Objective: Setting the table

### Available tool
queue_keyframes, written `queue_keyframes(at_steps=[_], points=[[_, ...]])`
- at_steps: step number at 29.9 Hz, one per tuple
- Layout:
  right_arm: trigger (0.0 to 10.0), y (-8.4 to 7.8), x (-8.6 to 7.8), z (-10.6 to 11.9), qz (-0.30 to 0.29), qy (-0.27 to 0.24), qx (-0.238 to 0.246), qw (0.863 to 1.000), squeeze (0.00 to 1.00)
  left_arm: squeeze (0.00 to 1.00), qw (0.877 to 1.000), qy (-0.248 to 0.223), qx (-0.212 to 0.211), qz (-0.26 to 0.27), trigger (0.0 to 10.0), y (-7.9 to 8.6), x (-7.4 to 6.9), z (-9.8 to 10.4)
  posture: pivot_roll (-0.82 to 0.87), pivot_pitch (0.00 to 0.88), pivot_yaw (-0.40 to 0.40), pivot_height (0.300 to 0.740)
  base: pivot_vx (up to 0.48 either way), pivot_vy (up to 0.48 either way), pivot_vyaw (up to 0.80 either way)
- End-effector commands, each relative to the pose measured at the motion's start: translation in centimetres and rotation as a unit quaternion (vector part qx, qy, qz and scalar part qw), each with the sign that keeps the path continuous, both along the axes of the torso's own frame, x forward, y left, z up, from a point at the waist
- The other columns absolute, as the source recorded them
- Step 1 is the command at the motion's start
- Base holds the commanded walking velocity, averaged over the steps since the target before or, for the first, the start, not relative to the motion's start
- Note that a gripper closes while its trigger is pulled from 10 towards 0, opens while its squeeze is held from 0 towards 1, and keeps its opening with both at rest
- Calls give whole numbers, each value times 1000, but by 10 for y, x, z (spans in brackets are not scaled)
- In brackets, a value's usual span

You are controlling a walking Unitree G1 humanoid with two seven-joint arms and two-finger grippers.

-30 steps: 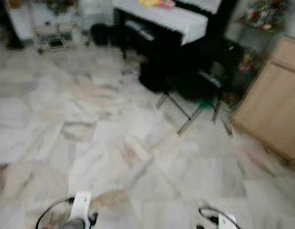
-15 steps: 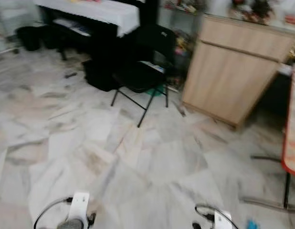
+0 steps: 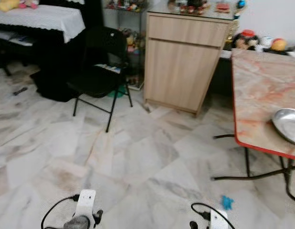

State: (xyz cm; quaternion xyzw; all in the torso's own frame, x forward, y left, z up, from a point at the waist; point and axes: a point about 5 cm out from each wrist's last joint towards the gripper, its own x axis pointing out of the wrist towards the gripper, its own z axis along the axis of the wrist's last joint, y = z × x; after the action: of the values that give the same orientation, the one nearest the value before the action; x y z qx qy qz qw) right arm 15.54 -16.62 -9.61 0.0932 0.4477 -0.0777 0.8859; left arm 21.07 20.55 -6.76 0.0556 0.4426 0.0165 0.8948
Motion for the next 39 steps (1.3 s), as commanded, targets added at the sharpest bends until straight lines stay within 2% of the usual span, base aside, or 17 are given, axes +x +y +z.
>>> queue_keyframes(at_steps=[1,12,16,24,27,30,32,34,36,38,39], points=[[10000,-3,-3,-1,2,4,-7,1000,0,0,1000,6,-2,-7,10000,-4,0,-1,46,0,-22,740,0,0,-781],[10000,3,-3,-1,8,4,-7,1000,0,0,1000,6,1,-12,10000,-6,0,-1,47,0,-26,740,0,-24,-781],[10000,1,-2,-1,9,4,-8,1000,0,0,1000,7,-3,-7,10000,-6,-1,-2,47,0,-26,740,0,0,-781],[10000,0,13,7,9,-35,-8,999,0,0,1000,-1,-8,0,10000,-6,0,-1,45,0,-26,740,0,0,0],[10000,-3,25,14,8,-68,-10,998,0,0,1000,-2,-9,2,10000,-6,1,-1,39,0,-24,740,0,0,0],[10000,-33,44,28,-2,-111,-17,994,0,0,1000,-2,-9,1,10000,-7,0,-1,36,0,-27,740,0,0,0],[10000,-45,54,37,-8,-142,-28,989,0,0,1000,-2,-9,2,10000,-7,0,-1,36,0,-28,740,0,0,0],[10000,-48,58,41,-10,-155,-34,987,0,0,1000,-3,-9,2,10000,-7,0,-1,34,0,-29,740,0,0,0],[10000,-54,72,55,13,-205,-67,976,0,0,1000,-6,-10,6,10000,-7,-1,-1,31,0,-30,740,0,0,0],[10000,-54,82,66,22,-244,-81,966,0,0,1000,-7,-10,7,10000,-7,-1,-1,30,0,-30,740,0,0,0],[10000,-53,90,75,24,-276,-90,957,0,0,1000,-7,-10,7,10000,-7,-1,-1,28,0,-30,740,0,0,0]])
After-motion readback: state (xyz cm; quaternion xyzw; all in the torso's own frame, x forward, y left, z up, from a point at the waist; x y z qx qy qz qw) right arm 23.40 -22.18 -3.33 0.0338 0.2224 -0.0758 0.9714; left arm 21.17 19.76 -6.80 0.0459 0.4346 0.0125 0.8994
